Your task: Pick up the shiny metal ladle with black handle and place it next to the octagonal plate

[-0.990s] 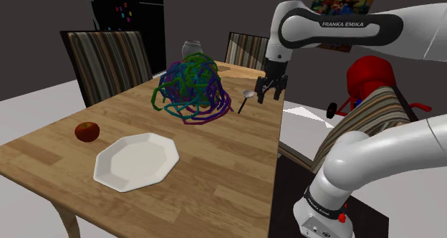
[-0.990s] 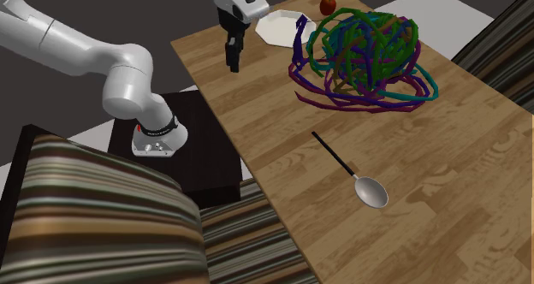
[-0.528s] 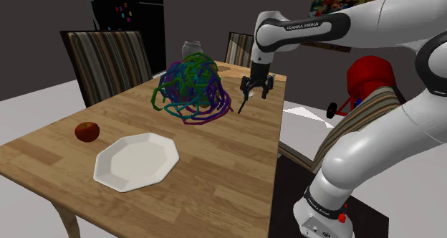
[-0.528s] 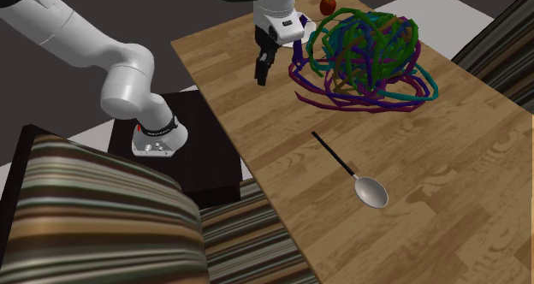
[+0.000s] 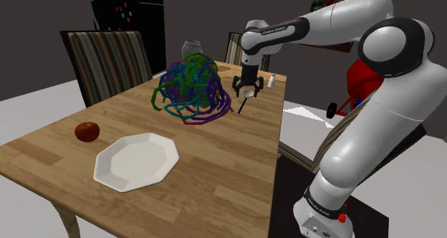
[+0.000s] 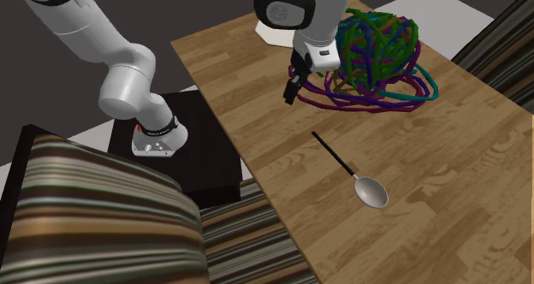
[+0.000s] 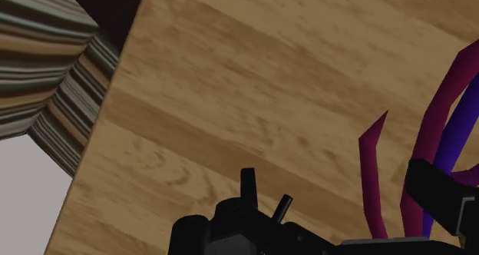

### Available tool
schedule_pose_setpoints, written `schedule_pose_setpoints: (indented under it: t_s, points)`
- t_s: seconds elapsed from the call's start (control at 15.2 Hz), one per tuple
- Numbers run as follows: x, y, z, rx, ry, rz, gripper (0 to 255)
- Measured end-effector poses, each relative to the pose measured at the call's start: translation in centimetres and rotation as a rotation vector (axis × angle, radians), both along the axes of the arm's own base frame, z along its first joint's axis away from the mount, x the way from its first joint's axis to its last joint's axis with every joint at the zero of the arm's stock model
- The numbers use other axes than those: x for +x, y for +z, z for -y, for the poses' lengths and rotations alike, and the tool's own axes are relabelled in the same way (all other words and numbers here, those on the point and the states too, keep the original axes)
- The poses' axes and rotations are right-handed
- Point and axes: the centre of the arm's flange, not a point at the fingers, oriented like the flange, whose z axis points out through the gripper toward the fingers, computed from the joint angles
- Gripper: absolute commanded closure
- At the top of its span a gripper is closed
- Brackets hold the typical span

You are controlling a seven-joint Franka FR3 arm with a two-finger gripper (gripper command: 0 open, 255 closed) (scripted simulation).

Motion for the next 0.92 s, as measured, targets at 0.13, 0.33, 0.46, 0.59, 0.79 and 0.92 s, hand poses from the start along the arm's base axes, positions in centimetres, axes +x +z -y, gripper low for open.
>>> schedule_pose_setpoints:
  t_s: [0.13,0.33,0.46,0.59,0.79,0.92]
  points:
    - [1.9,-1.1,1.8,-0.004,-0.055,-0.006,0]
    - [4.7,-2.7,4.5,-0.01,-0.138,-0.016,0]
    - [6.0,-4.1,6.3,-0.013,-0.193,-0.022,0]
    - [7.6,-5.0,8.4,-0.017,-0.248,-0.028,0]
    - [9.6,-6.4,11.6,-0.023,-0.331,-0.038,0]
    - [10.7,-7.4,14.0,-0.027,-0.386,-0.045,0]
